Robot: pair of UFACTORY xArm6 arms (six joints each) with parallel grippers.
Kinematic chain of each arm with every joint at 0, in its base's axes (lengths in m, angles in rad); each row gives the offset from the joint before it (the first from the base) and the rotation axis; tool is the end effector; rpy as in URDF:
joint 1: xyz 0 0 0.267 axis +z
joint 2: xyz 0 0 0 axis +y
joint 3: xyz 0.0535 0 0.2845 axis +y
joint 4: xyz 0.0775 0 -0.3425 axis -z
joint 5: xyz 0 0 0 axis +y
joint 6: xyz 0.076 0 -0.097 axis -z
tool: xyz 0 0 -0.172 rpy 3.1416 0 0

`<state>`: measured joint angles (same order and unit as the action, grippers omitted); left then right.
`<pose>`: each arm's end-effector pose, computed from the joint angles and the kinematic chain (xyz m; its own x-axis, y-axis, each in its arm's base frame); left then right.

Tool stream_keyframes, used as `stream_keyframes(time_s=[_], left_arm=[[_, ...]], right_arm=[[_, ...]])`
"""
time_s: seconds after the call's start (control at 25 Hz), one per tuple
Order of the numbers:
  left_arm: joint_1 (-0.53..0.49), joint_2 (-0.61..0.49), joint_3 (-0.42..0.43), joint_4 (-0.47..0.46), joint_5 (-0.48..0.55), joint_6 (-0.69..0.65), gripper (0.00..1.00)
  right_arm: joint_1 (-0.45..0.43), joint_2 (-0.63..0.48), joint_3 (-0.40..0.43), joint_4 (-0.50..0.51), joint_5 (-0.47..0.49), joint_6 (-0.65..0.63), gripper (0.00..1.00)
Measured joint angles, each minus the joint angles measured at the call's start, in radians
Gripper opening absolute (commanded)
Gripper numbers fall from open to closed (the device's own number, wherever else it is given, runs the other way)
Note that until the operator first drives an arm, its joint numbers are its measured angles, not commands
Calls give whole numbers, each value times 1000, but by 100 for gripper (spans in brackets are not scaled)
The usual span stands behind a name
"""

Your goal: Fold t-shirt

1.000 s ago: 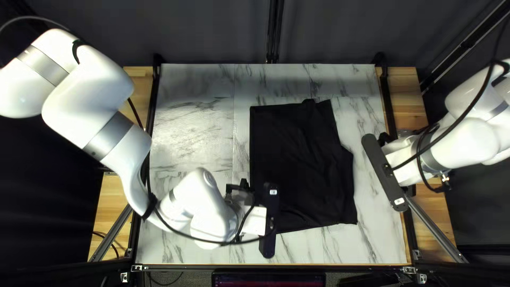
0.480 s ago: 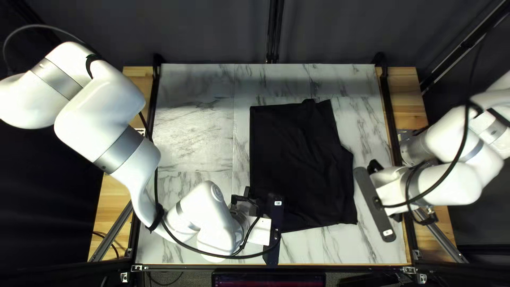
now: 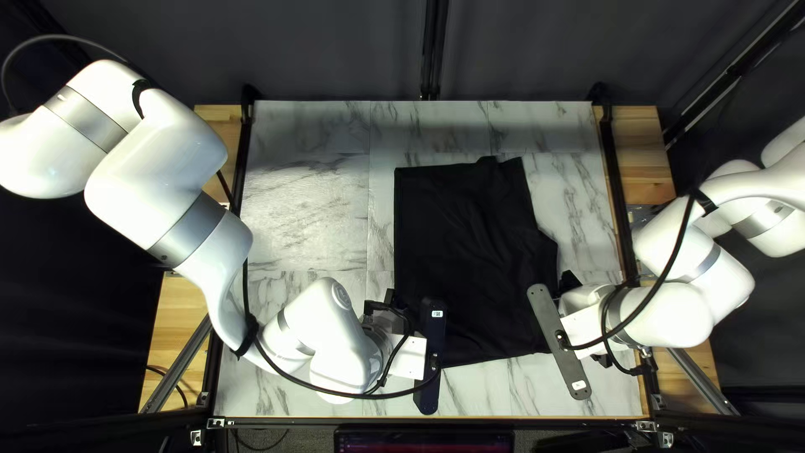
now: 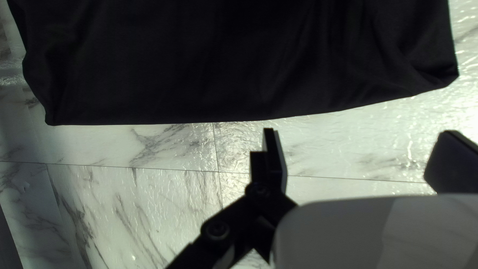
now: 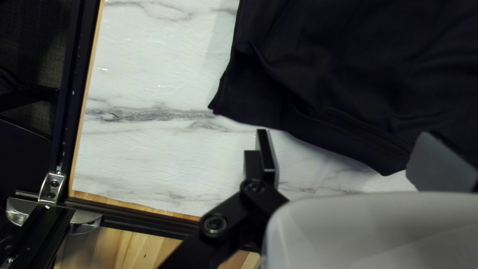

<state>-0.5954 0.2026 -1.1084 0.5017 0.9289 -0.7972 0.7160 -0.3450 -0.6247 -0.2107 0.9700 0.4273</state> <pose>0.4678 -0.2182 0.1304 0.9667 -0.1402 0.2140 -0.0656 -0.9443 -0.3225 0.2951 0.2071 0.1573 0.9141 0.4007 0.0618 0.3871 -0.9078 0.1614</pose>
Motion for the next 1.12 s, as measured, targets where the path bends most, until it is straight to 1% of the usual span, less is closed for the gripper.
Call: stream_keyframes(time_s=[0.2, 0.44, 0.64, 0.88, 1.0, 1.12], left_arm=[[-3, 2, 0, 0, 1, -8, 100], [-33, 35, -53, -9, 37, -24, 100], [-47, 82, -102, -14, 54, -26, 100], [-37, 149, -142, -25, 20, -11, 100], [-32, 175, -158, -33, 3, -2, 100], [-31, 214, -191, -43, -7, 10, 100]], right_arm=[[8, 4, 3, -6, -5, 11, 100], [75, 63, -31, -45, -8, 119, 100], [109, 115, -17, -85, -66, 187, 100], [124, 170, 12, -121, -158, 224, 100], [136, 181, 4, -127, -162, 229, 100], [149, 196, -17, -134, -154, 234, 100]])
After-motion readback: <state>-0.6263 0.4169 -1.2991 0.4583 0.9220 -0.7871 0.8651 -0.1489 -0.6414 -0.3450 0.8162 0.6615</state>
